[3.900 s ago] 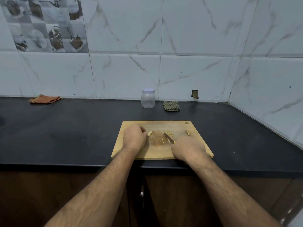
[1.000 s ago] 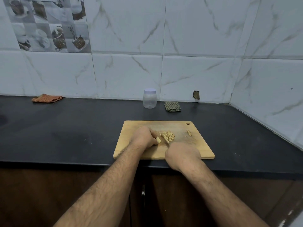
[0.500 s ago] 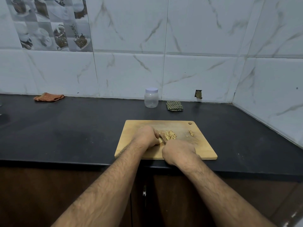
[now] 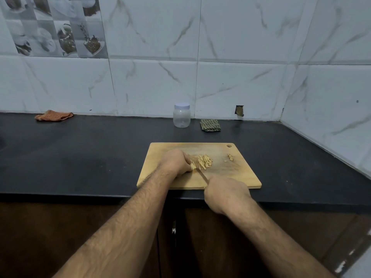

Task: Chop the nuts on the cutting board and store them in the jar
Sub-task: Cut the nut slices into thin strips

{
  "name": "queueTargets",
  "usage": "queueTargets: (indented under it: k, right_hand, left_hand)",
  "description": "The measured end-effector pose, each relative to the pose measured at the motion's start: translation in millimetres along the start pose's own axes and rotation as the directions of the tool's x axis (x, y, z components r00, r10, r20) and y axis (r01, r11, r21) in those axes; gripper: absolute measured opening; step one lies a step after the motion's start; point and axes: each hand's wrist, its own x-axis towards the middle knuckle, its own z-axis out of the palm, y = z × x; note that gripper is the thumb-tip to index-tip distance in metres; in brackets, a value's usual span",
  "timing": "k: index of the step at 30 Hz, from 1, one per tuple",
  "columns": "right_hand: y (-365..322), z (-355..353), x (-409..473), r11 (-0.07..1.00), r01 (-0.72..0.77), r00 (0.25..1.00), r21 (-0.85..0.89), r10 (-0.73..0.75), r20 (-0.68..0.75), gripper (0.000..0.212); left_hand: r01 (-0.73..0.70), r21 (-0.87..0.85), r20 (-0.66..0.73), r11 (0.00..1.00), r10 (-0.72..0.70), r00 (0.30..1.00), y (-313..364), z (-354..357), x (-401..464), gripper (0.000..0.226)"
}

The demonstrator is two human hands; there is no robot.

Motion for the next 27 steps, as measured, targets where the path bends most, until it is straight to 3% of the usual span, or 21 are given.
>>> queueTargets:
  k: [11,27]
  right_hand:
    - [-13.0,-9.9,11.7,1.000,0.010,0.998,0.001,-0.010,-0.070,0.027]
    - [-25.1,-13.9,21.0,0.999,0.011,0.999,-0.041,-0.013,-0.050,0.030]
  left_hand:
    - [-0.014,-0.018,-0.037,1.000,0.013,0.999,-4.0,3.9,1.0,0.017]
    - [-0.029,-0.018,-0.037,0.999,0.028,0.999,-7.0,6.1,3.0,0.012]
